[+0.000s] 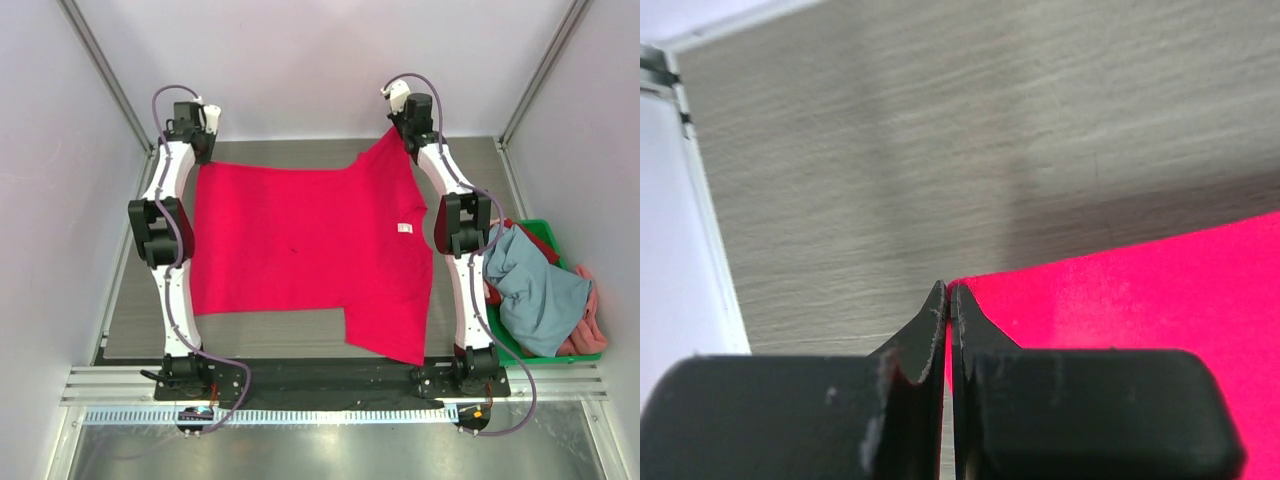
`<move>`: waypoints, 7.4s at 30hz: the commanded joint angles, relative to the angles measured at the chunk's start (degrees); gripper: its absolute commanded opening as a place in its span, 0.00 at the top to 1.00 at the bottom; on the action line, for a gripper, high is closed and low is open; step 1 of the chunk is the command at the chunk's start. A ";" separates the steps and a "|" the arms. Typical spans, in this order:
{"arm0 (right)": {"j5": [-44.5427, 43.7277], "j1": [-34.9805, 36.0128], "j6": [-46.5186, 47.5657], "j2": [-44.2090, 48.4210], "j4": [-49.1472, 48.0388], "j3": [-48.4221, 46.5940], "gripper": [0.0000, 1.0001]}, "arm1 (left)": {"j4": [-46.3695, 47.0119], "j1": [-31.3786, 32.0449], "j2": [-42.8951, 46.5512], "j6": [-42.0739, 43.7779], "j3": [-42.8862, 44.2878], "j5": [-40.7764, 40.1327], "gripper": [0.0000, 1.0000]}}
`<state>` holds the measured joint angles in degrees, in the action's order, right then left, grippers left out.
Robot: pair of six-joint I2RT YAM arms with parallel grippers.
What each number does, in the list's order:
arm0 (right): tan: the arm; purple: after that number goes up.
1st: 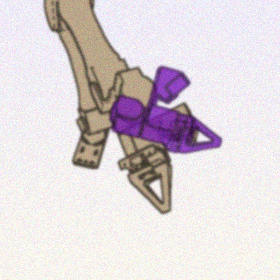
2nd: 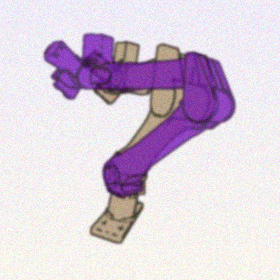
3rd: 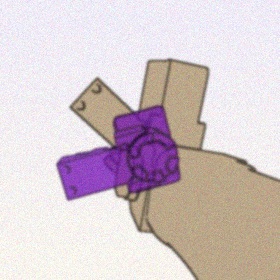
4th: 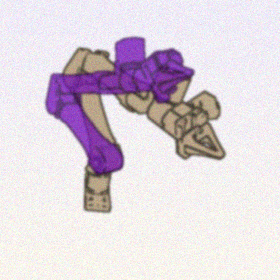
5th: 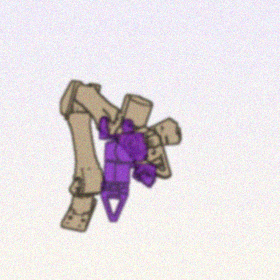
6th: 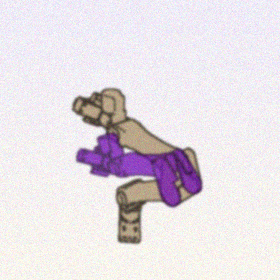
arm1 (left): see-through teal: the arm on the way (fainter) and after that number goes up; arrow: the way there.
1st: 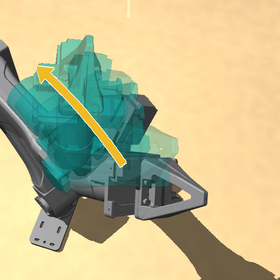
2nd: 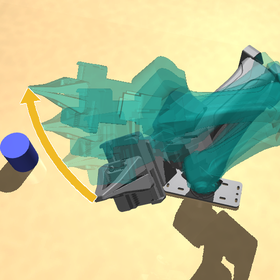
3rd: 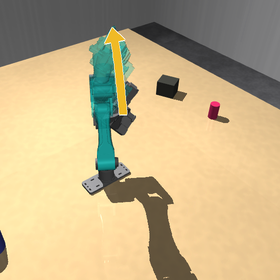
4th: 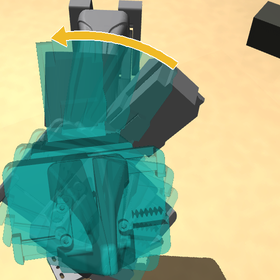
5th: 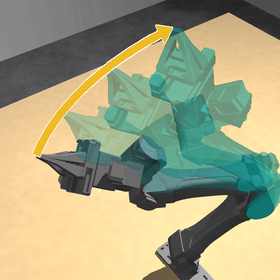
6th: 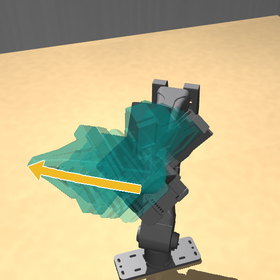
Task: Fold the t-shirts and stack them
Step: Flatten the tshirt out, then fold the tshirt
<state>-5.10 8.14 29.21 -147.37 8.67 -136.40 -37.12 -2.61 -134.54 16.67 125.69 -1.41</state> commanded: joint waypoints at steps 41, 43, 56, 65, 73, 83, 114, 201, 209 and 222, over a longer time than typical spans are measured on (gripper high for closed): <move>7.21 -0.23 -0.74 47.96 13.13 46.83 0.99 | -3.04 -1.87 22.04 4.78 -21.27 5.80 1.00; 7.39 -0.14 -1.00 49.36 14.97 47.62 0.99 | -3.57 -1.96 22.48 5.13 -22.15 5.63 1.00; 8.44 -0.14 -1.96 54.91 19.98 56.24 0.99 | -4.54 -3.10 26.79 6.01 -30.85 5.45 1.00; 10.46 -0.14 -2.32 58.95 24.29 61.25 0.99 | -4.36 -3.89 27.49 6.54 -35.07 5.19 1.00; 13.10 -0.06 -1.88 61.15 27.28 63.97 0.99 | -4.45 -4.24 28.37 8.12 -40.16 4.84 1.00; 17.05 0.03 2.25 62.56 32.62 67.14 0.99 | -4.27 -5.03 28.90 8.56 -45.71 3.44 1.00; 33.40 0.73 10.34 25.21 48.99 28.56 0.64 | -17.11 -4.33 13.86 2.41 -26.63 13.71 0.92; 21.54 0.48 4.63 10.17 47.59 10.27 0.69 | -27.04 -4.86 -7.05 2.76 0.17 6.95 0.92; 19.34 -0.32 3.04 8.77 45.21 13.35 0.69 | -26.86 -4.86 -9.68 3.46 1.31 5.02 0.93; 18.38 -1.11 2.61 8.06 44.24 14.23 0.69 | -22.99 -6.52 1.03 -0.23 1.49 8.87 0.58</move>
<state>14.44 7.38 32.58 -138.82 53.98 -122.21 -61.82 -7.73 -140.31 17.98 127.50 5.45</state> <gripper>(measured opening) 0.308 0.418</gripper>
